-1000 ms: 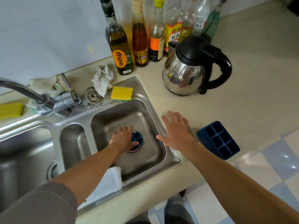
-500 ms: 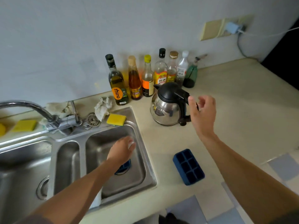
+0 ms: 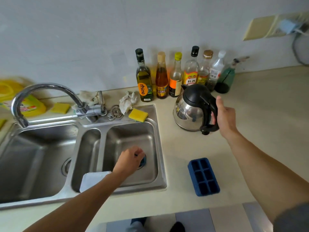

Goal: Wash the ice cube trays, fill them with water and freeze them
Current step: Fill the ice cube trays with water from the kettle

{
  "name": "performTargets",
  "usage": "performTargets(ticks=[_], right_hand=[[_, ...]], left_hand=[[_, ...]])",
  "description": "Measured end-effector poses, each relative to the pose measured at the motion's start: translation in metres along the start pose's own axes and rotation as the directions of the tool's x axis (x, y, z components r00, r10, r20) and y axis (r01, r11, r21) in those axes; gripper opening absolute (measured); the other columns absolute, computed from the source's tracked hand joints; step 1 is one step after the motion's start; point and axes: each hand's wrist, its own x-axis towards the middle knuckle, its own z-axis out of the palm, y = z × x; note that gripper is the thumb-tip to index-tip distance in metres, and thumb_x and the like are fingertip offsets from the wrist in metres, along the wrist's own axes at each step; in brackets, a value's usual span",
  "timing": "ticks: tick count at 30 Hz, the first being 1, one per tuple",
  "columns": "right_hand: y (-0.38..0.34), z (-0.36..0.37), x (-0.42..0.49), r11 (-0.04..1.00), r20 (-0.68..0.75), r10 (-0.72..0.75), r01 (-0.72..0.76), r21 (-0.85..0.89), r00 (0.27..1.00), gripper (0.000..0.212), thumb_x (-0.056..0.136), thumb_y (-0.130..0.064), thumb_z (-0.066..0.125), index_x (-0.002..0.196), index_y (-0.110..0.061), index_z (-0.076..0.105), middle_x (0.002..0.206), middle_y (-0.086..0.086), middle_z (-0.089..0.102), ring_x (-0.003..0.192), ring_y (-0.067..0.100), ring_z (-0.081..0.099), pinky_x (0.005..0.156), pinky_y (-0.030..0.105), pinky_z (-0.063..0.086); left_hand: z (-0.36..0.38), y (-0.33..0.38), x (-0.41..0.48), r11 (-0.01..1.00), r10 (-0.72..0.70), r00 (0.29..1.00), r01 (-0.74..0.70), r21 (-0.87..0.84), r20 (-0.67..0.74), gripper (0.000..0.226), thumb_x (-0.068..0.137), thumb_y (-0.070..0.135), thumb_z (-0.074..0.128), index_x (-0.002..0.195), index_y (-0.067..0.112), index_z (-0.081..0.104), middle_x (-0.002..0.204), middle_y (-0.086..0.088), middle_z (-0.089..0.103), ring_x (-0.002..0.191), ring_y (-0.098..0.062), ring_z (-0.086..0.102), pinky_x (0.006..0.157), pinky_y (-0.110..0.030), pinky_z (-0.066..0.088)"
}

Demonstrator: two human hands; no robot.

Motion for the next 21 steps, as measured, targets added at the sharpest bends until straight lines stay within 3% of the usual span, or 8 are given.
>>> performTargets(ticks=[6, 11, 15, 21], right_hand=[[0.0, 0.022, -0.036, 0.996, -0.092, 0.06, -0.054, 0.069, 0.994, 0.066, 0.086, -0.072, 0.051, 0.056, -0.013, 0.056, 0.046, 0.0, 0.052, 0.038, 0.014, 0.047, 0.04, 0.023, 0.043], [0.002, 0.044, -0.061, 0.992, -0.164, 0.092, -0.075, 0.105, 0.982, 0.065, 0.087, -0.071, 0.053, 0.057, -0.014, 0.057, 0.046, -0.001, 0.053, 0.039, 0.012, 0.048, 0.042, 0.024, 0.044], [0.003, 0.066, -0.085, 0.986, -0.206, 0.11, -0.08, 0.148, 0.972, 0.061, 0.09, -0.066, 0.055, 0.059, -0.014, 0.06, 0.047, -0.002, 0.055, 0.04, 0.01, 0.049, 0.04, 0.021, 0.043], [0.005, 0.095, -0.13, 0.979, -0.247, 0.125, -0.079, 0.186, 0.961, 0.058, 0.093, -0.059, 0.059, 0.061, -0.011, 0.061, 0.049, 0.0, 0.056, 0.041, 0.011, 0.05, 0.043, 0.022, 0.044]], left_hand=[[-0.014, 0.002, 0.003, 0.999, 0.037, 0.998, -0.035, -0.038, 0.048, 0.02, 0.097, 0.026, 0.063, 0.08, 0.036, 0.062, 0.079, 0.009, 0.071, 0.083, -0.013, 0.071, 0.076, -0.029, 0.055], [-0.026, 0.004, 0.012, 0.995, 0.092, 0.988, -0.087, -0.041, 0.125, 0.02, 0.098, 0.027, 0.059, 0.081, 0.037, 0.061, 0.081, 0.014, 0.069, 0.082, -0.006, 0.071, 0.079, -0.028, 0.055], [-0.036, -0.008, 0.012, 0.987, 0.13, 0.982, -0.115, -0.111, 0.141, 0.02, 0.098, 0.026, 0.061, 0.081, 0.036, 0.063, 0.074, 0.015, 0.07, 0.075, 0.003, 0.067, 0.072, -0.022, 0.052], [-0.045, -0.035, 0.021, 0.966, 0.138, 0.961, -0.077, -0.245, 0.241, 0.014, 0.098, 0.025, 0.061, 0.087, 0.027, 0.069, 0.081, 0.005, 0.076, 0.078, -0.008, 0.073, 0.08, -0.035, 0.06]])
